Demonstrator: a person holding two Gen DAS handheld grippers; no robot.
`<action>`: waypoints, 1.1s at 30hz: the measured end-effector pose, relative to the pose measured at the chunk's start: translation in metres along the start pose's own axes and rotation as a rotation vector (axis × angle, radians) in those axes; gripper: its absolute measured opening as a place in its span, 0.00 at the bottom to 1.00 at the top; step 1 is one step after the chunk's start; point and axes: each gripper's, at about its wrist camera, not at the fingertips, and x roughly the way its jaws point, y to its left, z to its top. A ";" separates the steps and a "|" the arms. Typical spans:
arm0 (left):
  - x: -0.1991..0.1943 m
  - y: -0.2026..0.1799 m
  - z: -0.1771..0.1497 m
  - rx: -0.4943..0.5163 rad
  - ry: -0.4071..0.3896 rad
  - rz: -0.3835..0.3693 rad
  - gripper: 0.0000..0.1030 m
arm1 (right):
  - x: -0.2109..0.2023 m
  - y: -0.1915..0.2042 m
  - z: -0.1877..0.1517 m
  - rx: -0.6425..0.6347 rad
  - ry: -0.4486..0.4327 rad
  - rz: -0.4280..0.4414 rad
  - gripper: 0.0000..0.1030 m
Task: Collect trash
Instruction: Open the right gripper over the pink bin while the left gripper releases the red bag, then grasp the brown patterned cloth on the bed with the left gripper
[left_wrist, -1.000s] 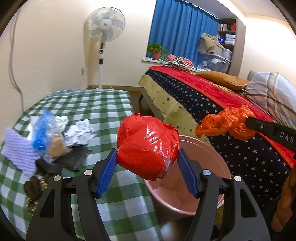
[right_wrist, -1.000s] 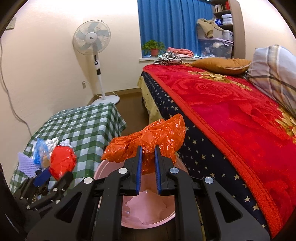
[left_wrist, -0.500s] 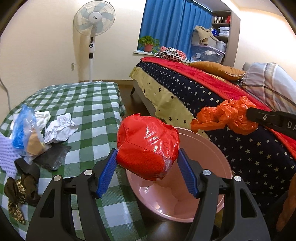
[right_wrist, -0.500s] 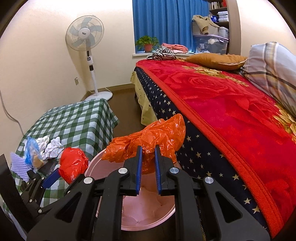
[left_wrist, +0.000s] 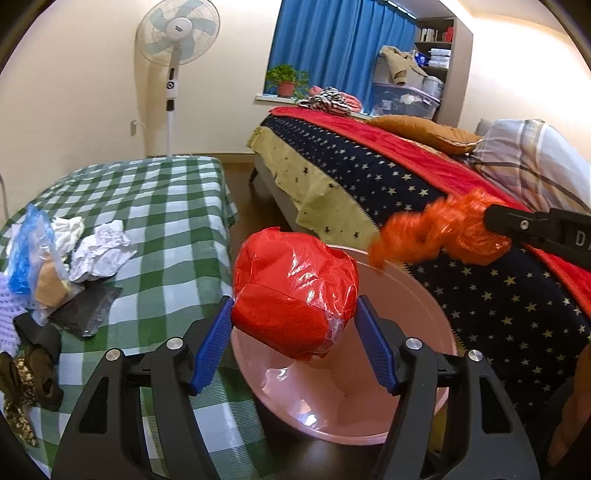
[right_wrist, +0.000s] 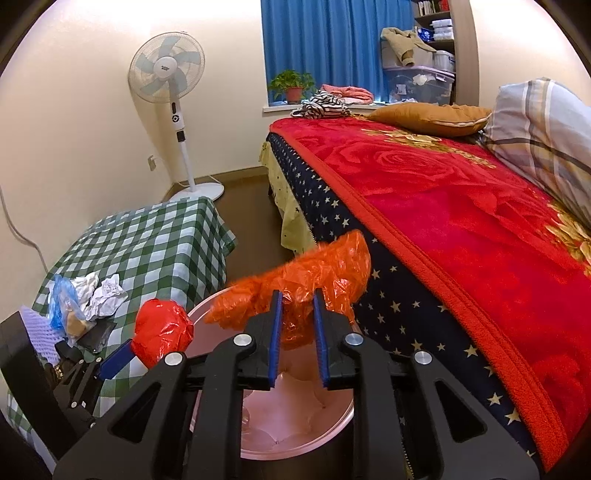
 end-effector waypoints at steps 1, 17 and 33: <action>0.001 0.000 0.000 -0.002 0.006 0.003 0.71 | 0.000 -0.001 0.000 0.007 0.000 0.002 0.23; -0.046 0.027 -0.002 -0.032 -0.058 0.072 0.60 | -0.018 0.010 -0.004 -0.003 -0.051 0.048 0.36; -0.111 0.101 -0.016 -0.124 -0.119 0.295 0.53 | -0.040 0.072 -0.014 -0.076 -0.066 0.207 0.25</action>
